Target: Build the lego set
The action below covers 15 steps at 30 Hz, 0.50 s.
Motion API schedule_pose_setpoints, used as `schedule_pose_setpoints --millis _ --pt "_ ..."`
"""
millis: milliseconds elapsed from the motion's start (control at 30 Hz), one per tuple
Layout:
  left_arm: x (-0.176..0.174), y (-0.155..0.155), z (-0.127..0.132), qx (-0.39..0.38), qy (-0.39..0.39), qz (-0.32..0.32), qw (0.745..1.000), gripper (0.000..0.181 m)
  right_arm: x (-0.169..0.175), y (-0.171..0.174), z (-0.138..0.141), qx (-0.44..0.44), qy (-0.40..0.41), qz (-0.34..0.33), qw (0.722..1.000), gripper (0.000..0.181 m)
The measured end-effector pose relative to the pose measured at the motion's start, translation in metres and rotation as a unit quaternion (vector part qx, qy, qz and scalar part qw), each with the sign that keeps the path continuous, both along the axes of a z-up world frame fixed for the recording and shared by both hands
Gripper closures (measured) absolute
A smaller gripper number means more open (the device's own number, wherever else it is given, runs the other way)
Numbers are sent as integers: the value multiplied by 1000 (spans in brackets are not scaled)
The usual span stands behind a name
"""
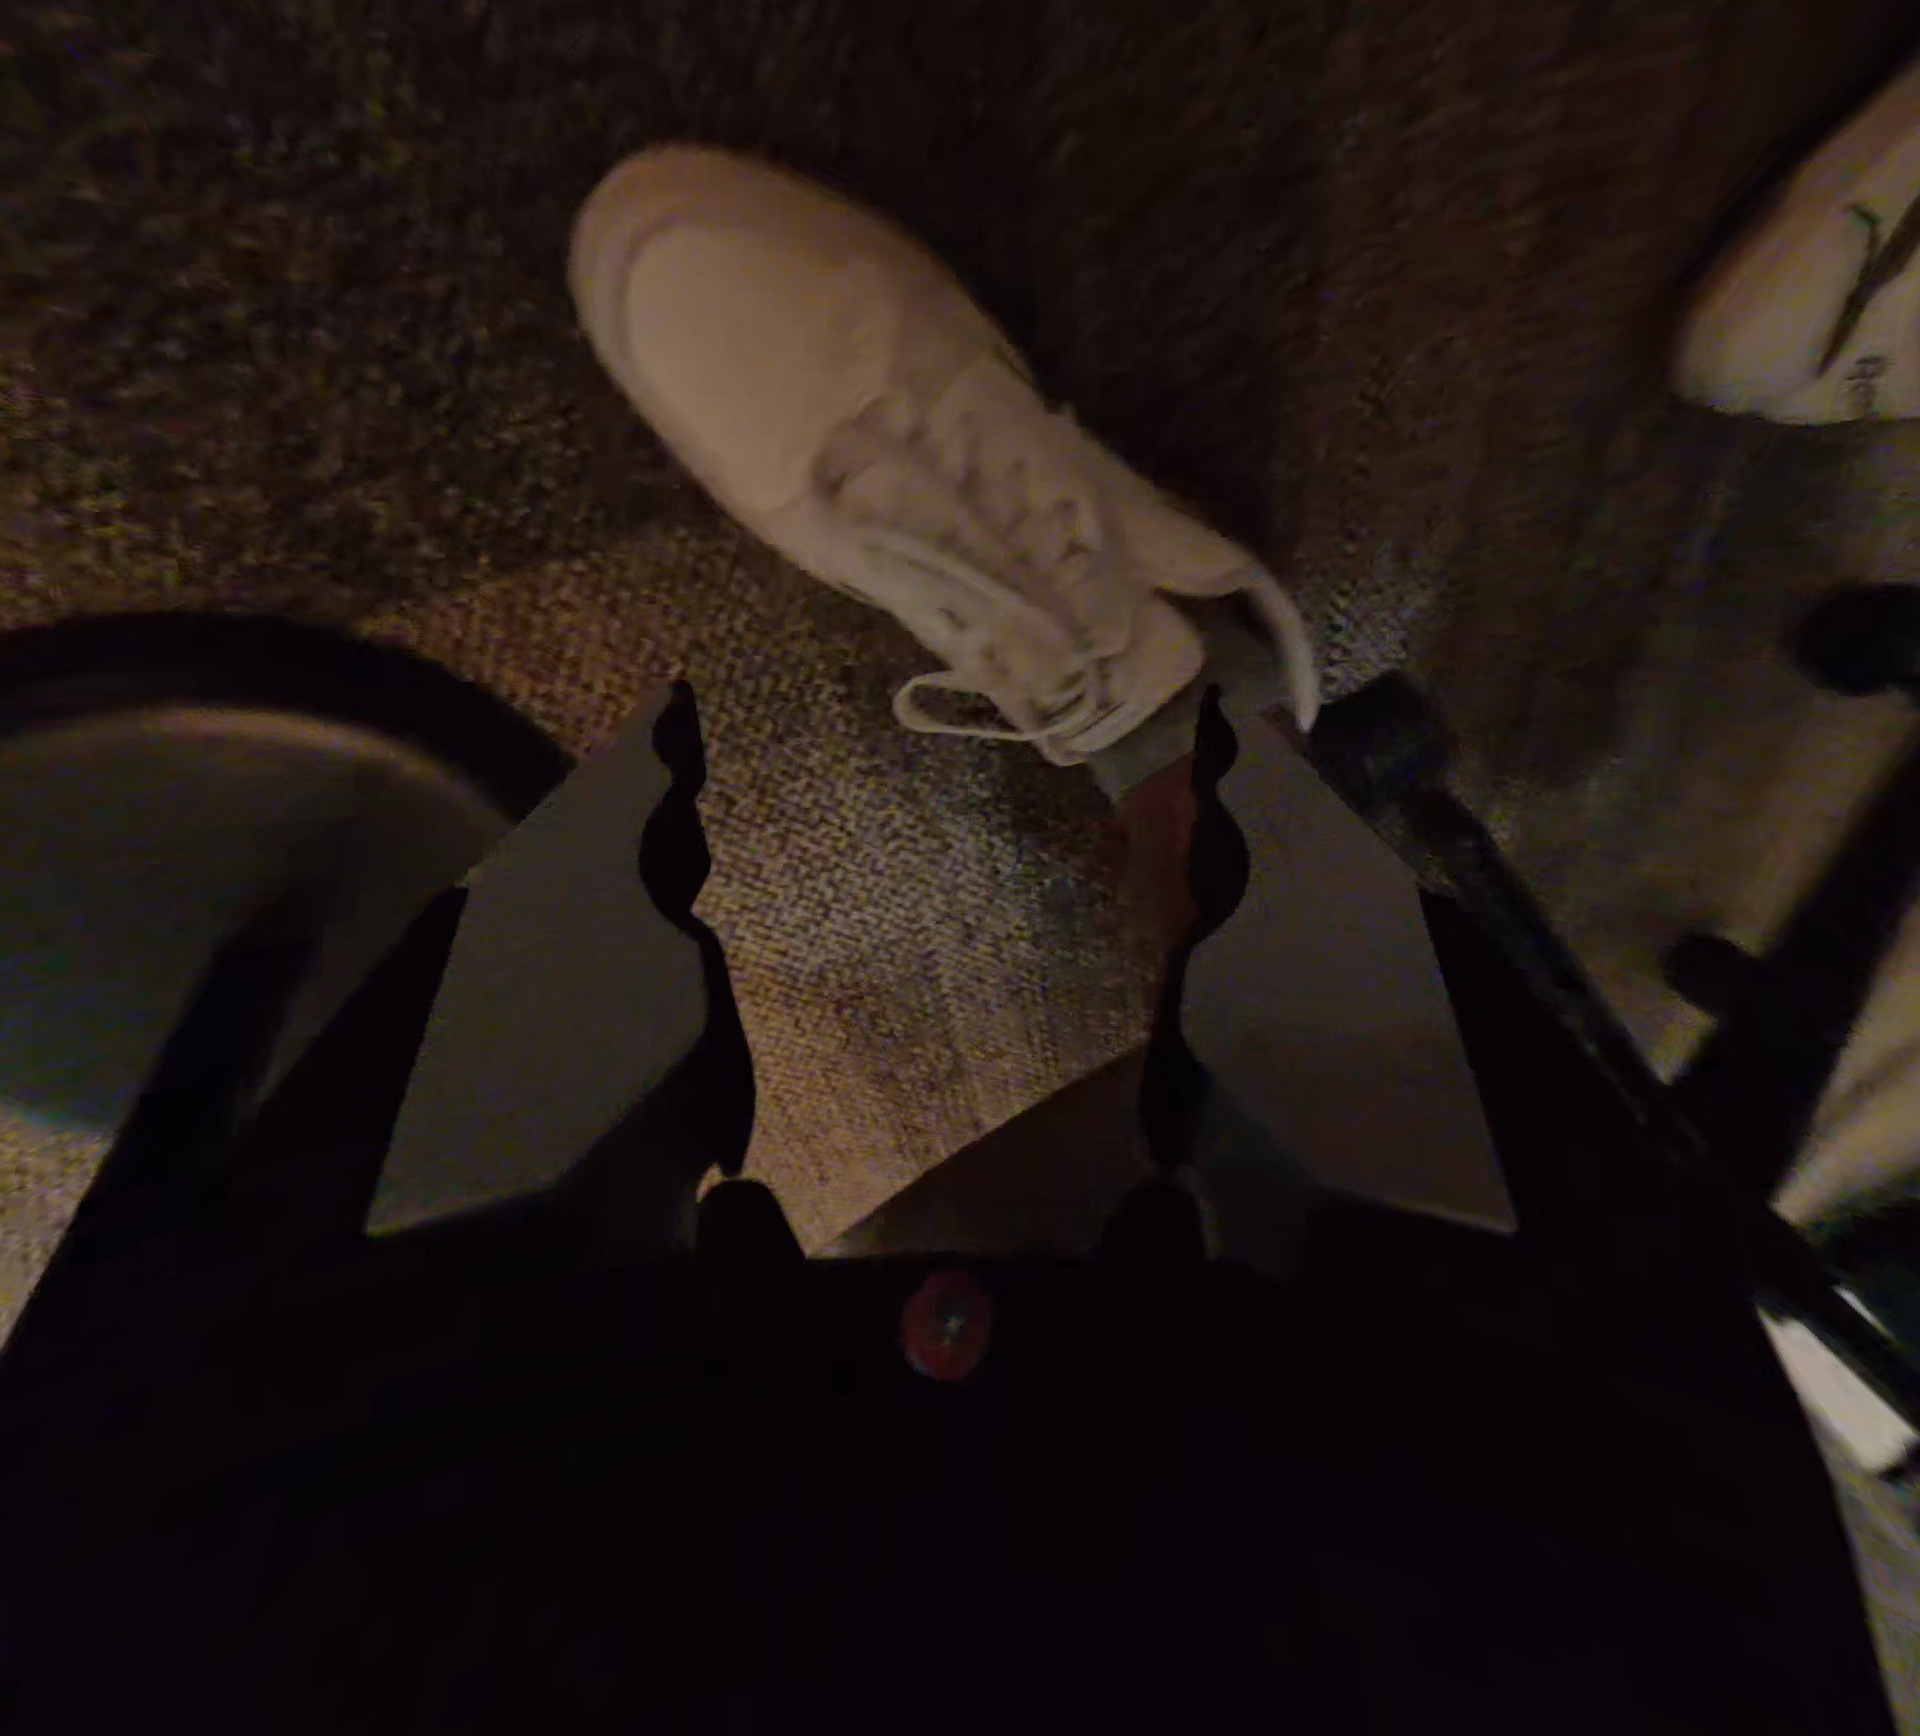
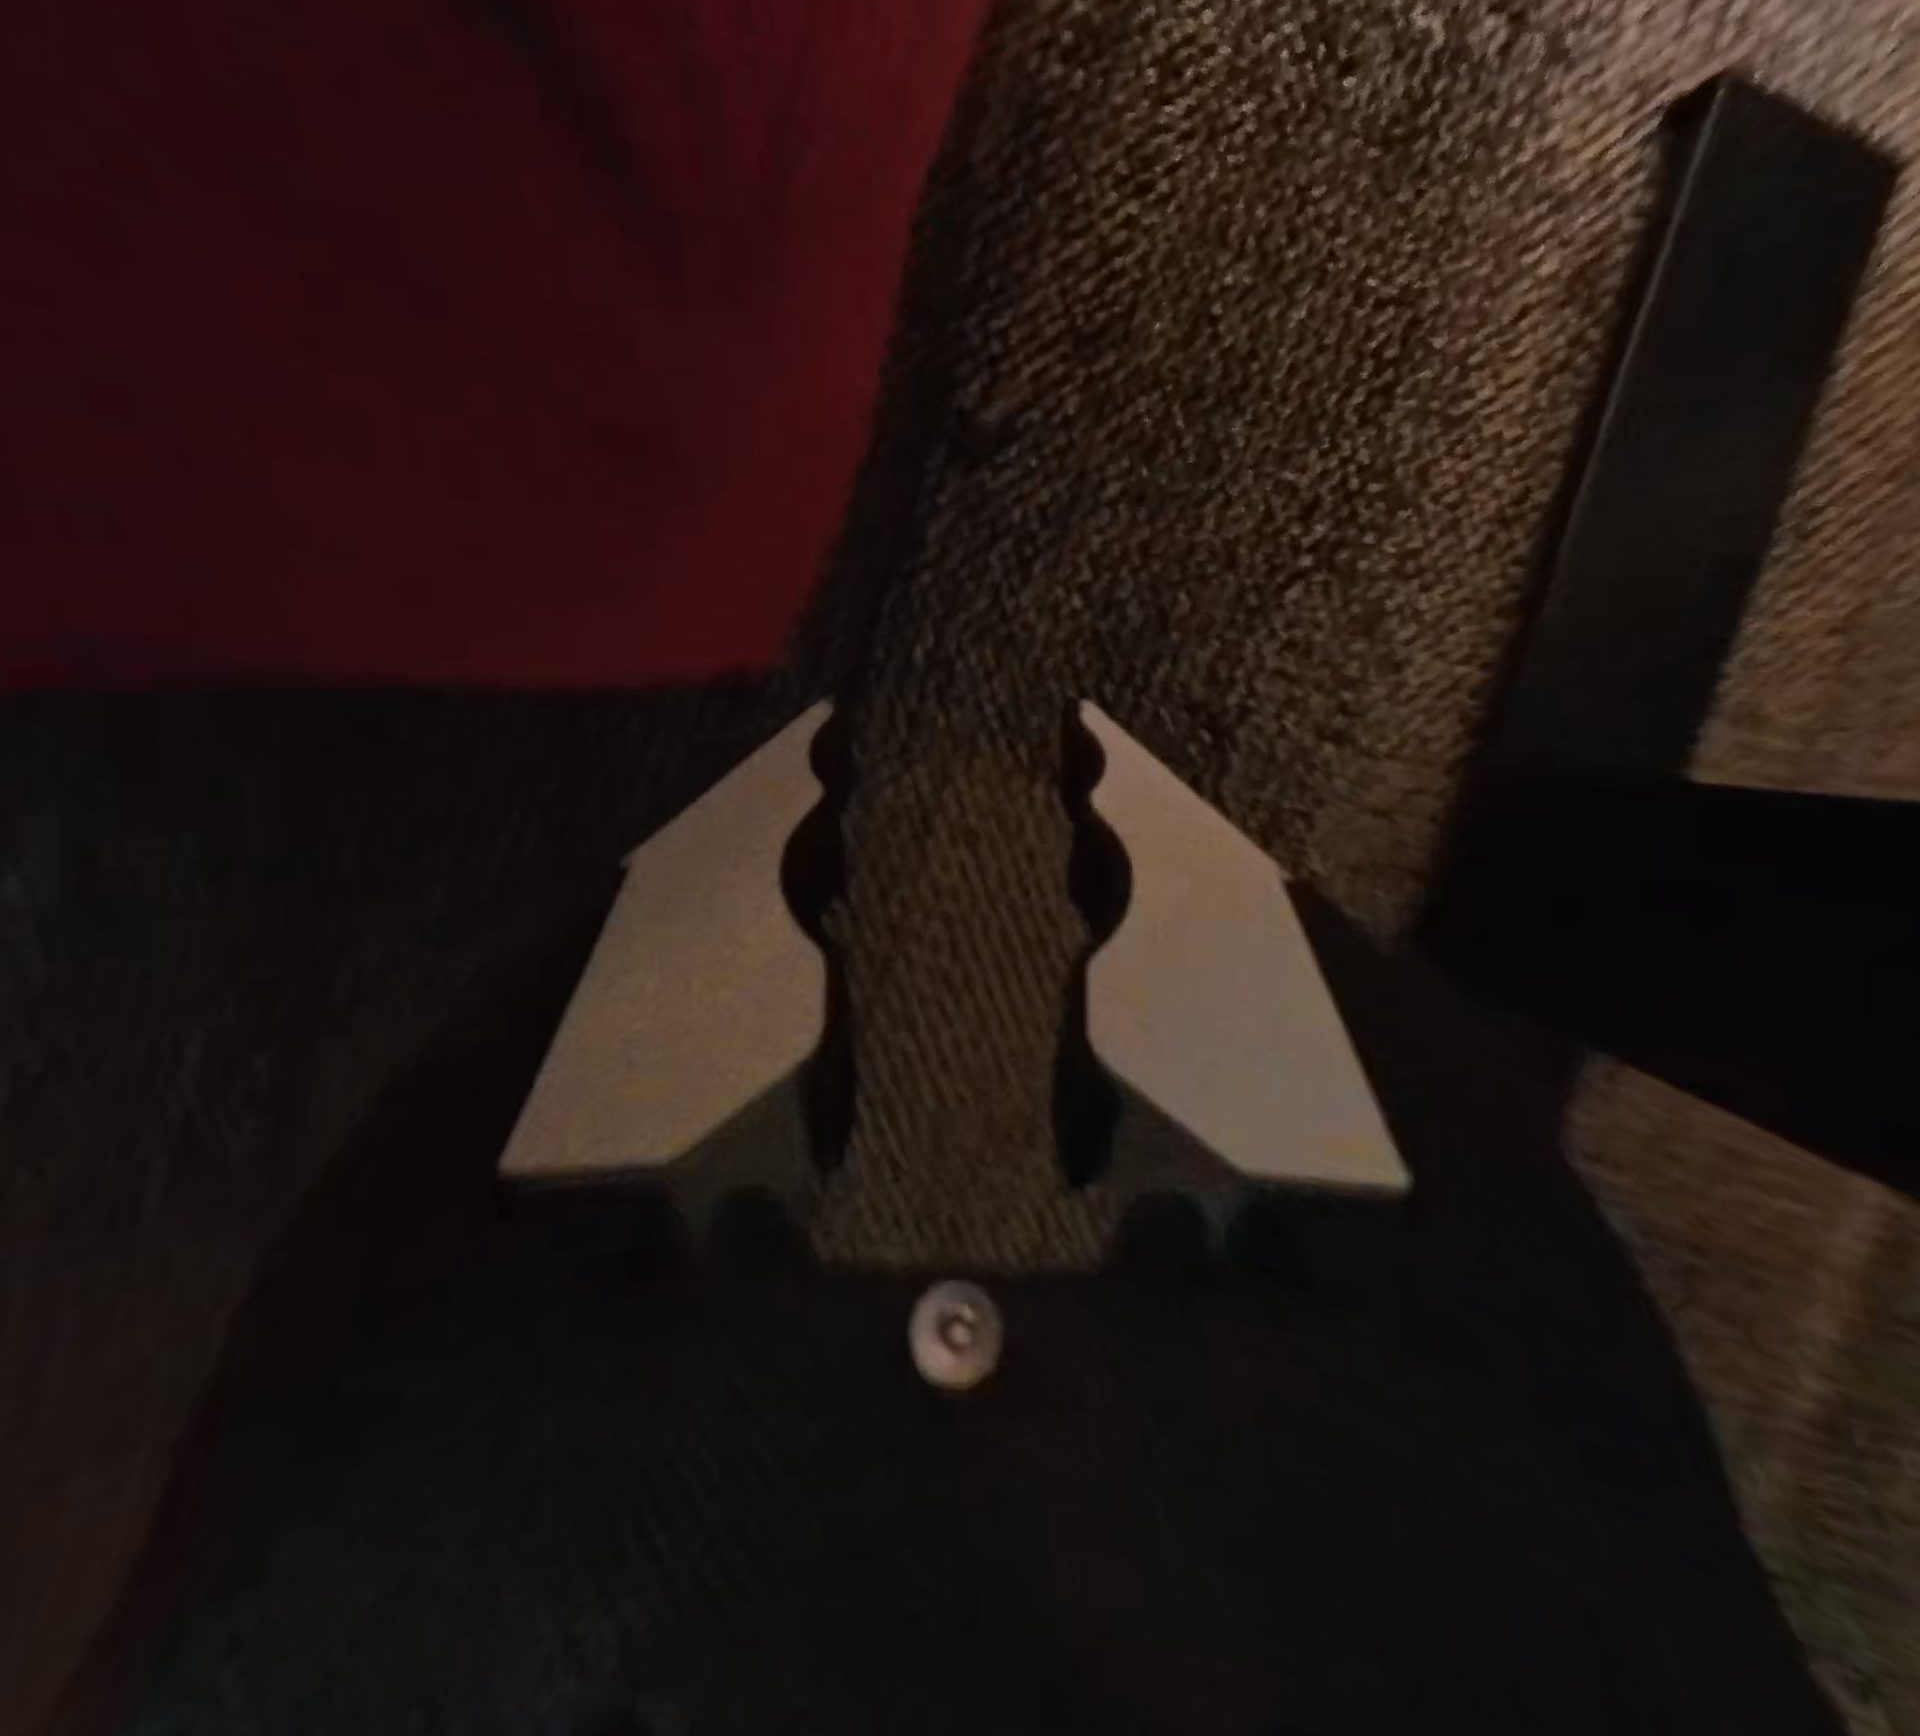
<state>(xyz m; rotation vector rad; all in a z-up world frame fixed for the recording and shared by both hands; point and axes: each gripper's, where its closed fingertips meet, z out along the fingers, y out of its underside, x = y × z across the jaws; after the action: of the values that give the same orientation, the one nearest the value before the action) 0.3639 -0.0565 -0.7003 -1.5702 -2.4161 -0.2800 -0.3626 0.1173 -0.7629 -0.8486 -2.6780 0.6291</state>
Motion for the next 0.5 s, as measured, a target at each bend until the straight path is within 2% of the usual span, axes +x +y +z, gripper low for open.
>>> schedule_pose_setpoints --millis 167,267,400,500 --pt "12 -19 11 30 46 96 994 91 -39 -37 -54 -95 -72 -110 987 132" --pt "-1 -28 19 42 75 128 988 111 -52 -45 -79 -89 -88 -123 985 130" --pt "-12 -39 18 40 54 118 991 112 -68 -53 -103 -91 -100 -136 981 136" --pt "-29 -42 17 74 57 133 987 112 -68 -58 -123 -71 -118 -135 981 148"
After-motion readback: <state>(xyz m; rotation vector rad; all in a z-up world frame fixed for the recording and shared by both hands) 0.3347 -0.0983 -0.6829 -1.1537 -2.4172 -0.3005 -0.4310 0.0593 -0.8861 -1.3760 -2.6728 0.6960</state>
